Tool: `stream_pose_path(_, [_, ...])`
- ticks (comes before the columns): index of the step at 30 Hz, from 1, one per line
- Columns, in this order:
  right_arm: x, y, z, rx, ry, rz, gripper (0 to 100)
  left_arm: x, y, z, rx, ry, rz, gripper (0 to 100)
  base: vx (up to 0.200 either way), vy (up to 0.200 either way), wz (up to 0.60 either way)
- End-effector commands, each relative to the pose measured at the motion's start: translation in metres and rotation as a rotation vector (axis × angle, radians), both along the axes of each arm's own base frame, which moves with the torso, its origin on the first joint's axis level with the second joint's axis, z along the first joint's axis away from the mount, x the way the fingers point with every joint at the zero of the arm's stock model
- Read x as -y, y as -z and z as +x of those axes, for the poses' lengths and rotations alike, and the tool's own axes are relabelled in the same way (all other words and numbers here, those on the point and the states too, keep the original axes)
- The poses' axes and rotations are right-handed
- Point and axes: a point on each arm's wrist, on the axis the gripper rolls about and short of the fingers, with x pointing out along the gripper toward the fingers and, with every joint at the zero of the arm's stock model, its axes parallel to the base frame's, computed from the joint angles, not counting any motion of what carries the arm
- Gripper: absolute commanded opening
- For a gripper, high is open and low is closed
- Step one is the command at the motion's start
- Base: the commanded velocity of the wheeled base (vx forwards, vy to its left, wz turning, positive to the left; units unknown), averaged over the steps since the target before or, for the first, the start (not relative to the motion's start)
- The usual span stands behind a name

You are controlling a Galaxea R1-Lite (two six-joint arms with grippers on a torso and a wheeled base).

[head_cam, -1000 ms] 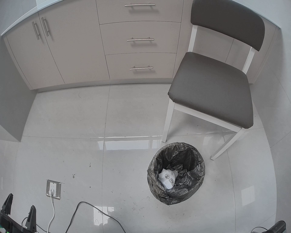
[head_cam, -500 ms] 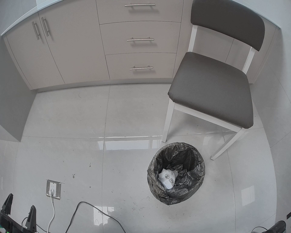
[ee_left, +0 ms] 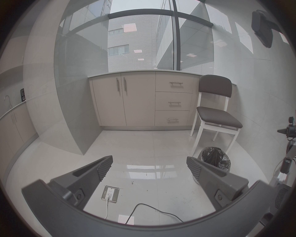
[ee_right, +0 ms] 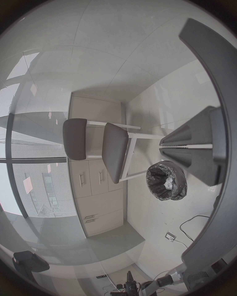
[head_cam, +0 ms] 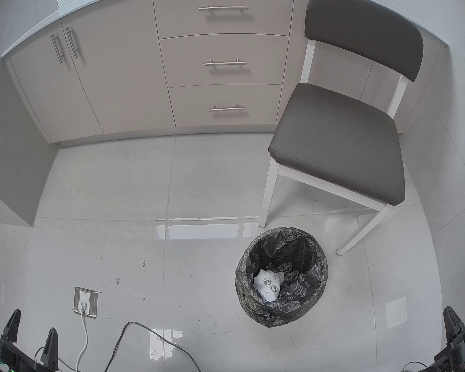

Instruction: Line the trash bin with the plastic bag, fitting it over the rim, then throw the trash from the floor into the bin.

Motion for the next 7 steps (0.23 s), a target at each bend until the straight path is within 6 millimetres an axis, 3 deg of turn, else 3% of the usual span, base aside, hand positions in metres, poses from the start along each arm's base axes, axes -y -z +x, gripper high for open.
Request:
stream_pose_path(1, [0.0, 0.0046, 0.0001, -0.004, -0.001, 0.0, 0, 0.0, 0.0048, 0.0, -0.001, 0.001, 0.0, 100, 0.0, 0.0, 0.0])
stream_pose_path(7, [0.0, 0.0046, 0.0001, -0.004, -0.001, 0.002, 0, 0.0, 0.0048, 0.0, -0.001, 0.001, 0.0, 100, 0.0, 0.0, 0.0])
